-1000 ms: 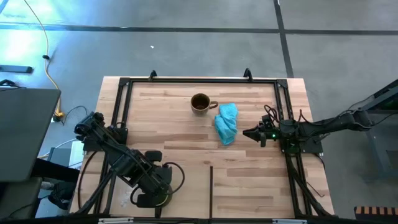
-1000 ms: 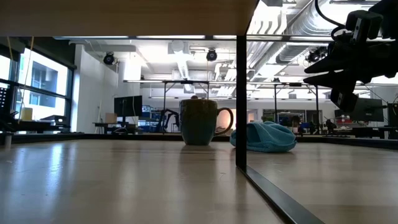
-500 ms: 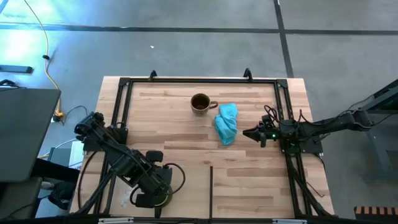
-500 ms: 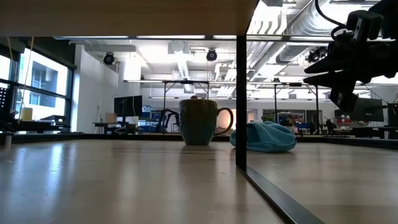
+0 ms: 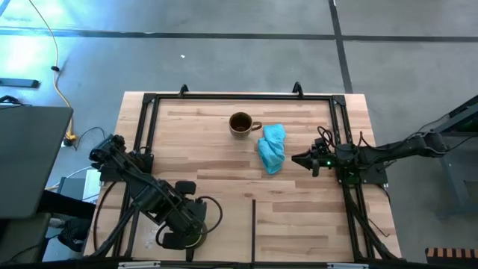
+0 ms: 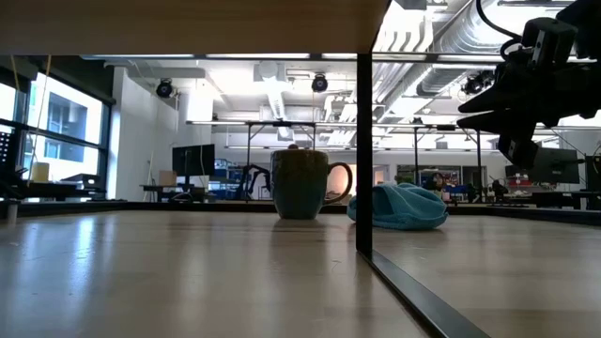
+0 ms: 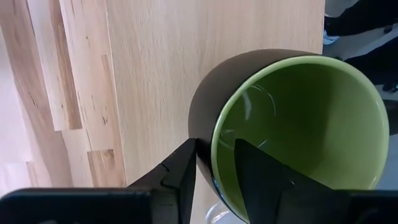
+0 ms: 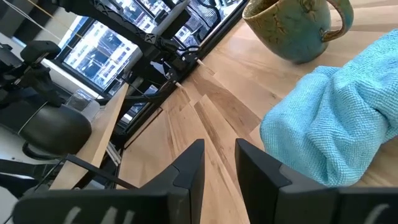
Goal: Stack small to large cups/mugs on shelf
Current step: Put the black mug on the shelf
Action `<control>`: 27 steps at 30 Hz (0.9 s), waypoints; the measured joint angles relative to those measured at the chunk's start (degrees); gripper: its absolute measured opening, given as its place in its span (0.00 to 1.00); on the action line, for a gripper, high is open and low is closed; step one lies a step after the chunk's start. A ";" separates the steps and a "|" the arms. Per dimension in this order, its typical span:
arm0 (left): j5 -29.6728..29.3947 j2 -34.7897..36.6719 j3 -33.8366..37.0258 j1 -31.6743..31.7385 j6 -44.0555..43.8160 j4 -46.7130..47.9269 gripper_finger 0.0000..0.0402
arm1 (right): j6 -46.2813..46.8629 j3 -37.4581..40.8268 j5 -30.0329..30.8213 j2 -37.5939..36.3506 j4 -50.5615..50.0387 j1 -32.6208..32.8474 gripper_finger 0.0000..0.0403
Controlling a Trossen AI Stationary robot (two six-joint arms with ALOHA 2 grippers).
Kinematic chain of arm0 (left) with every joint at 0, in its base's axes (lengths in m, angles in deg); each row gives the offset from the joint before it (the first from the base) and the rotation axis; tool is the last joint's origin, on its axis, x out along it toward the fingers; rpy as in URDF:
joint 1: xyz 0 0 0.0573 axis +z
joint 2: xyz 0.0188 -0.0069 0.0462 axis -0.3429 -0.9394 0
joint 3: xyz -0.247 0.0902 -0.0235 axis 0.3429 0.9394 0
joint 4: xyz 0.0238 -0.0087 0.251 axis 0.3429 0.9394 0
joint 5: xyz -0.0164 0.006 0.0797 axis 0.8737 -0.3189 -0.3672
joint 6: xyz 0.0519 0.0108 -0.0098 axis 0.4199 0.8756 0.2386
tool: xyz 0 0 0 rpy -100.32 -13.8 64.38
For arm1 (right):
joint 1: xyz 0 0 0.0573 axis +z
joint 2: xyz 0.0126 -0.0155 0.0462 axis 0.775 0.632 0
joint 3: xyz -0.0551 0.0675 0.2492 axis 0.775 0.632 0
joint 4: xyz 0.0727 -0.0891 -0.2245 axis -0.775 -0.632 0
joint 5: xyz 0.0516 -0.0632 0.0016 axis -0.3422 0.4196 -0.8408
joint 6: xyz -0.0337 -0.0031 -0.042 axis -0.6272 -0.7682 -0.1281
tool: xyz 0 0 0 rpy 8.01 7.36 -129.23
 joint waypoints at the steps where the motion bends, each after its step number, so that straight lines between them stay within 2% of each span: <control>1: -0.28 0.00 0.00 -0.02 1.19 -0.04 0.24 | 0.02 0.00 0.00 0.01 0.02 0.00 0.20; 5: -1.30 0.00 0.00 -0.05 4.02 -0.25 0.24 | 0.74 -0.02 0.02 0.00 0.04 0.00 0.20; 22: -1.74 -0.04 0.00 0.02 4.31 1.47 0.24 | 0.04 -0.01 0.15 0.01 0.00 -0.02 0.20; 27: -0.62 -0.04 0.31 1.19 4.00 2.49 0.33 | 0.02 0.00 0.15 0.00 -0.02 -0.02 0.20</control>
